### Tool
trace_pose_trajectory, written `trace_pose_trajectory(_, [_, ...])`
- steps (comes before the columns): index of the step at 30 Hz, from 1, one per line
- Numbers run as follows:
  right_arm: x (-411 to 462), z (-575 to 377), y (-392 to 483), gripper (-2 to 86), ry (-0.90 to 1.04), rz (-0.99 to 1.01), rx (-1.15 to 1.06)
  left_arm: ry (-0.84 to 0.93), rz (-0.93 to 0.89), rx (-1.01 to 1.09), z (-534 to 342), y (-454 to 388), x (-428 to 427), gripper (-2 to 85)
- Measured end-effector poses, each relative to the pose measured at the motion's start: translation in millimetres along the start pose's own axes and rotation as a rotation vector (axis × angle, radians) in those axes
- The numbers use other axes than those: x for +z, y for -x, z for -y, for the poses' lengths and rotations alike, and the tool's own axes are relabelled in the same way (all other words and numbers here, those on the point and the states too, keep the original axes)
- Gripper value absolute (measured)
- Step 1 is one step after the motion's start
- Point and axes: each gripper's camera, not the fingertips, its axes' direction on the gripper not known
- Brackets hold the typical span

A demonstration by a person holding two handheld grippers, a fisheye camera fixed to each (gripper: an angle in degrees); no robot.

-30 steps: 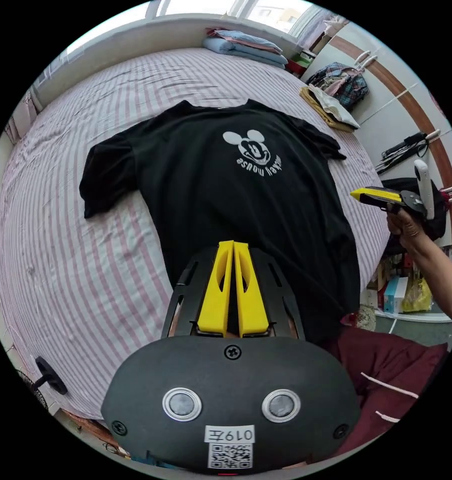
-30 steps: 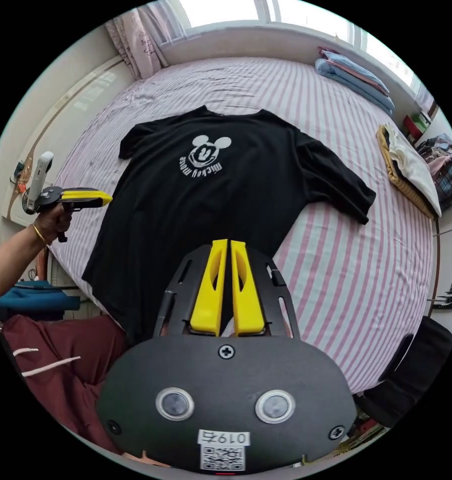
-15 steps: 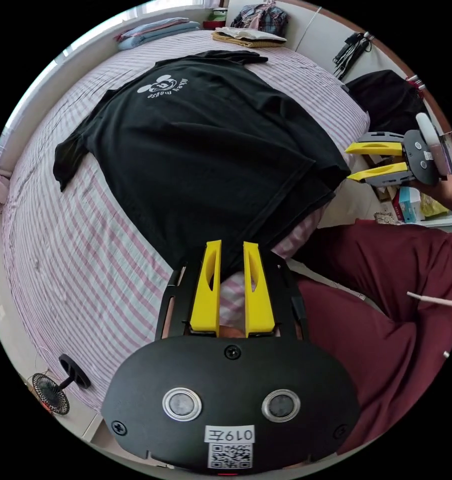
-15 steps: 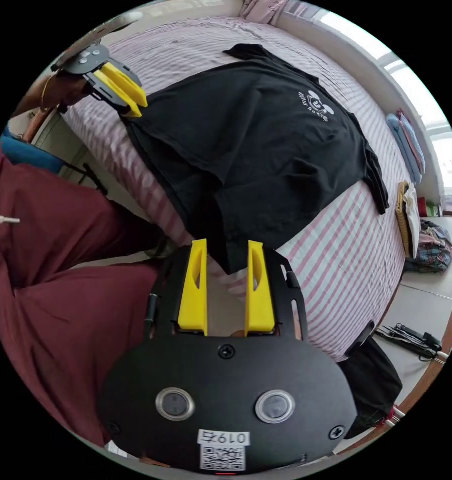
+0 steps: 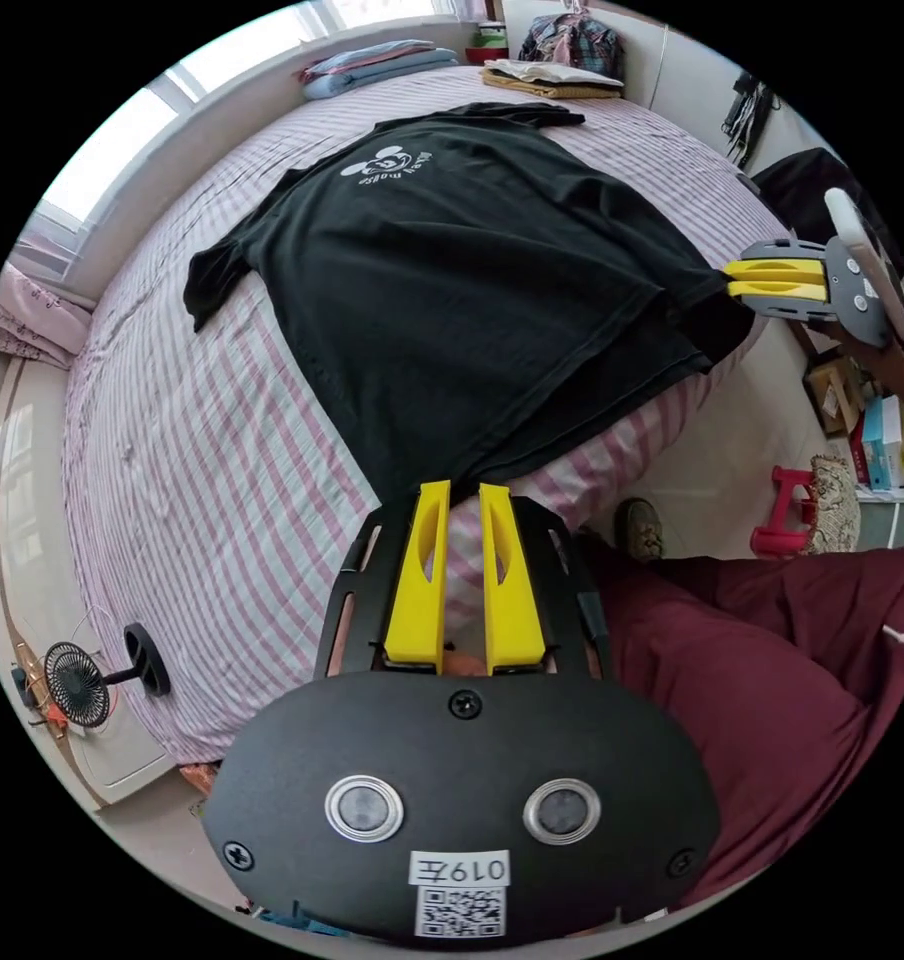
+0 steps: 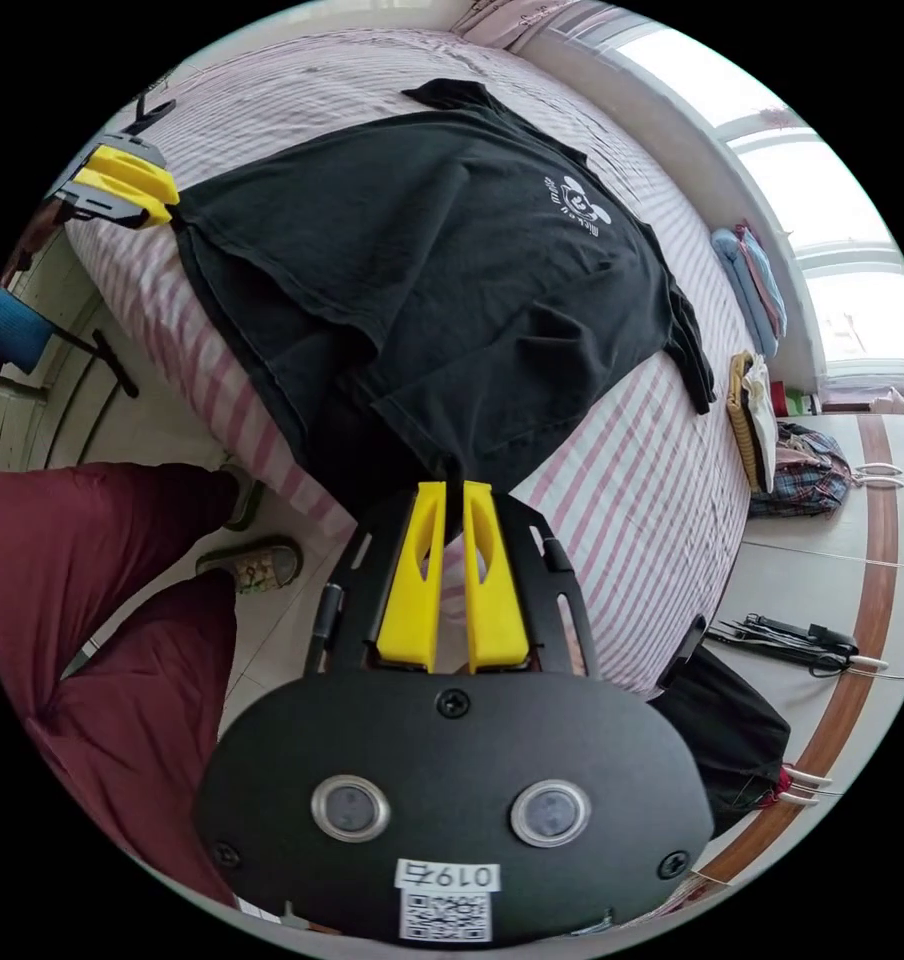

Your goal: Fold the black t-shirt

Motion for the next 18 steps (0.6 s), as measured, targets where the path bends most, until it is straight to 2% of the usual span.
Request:
trace_pose_trajectory(8, [32.8,-5.9,16.8,14.3,0.001,0.033,0.023,0.006,0.124,-0.036,-11.2,-13.3,29.6,2.4])
trace_pose_trajectory(18, [75.0,-12.3,29.4,14.1,-0.002,0.064,0.054,0.057,0.218,0.095,-9.8,-34.0,77.7,1.1])
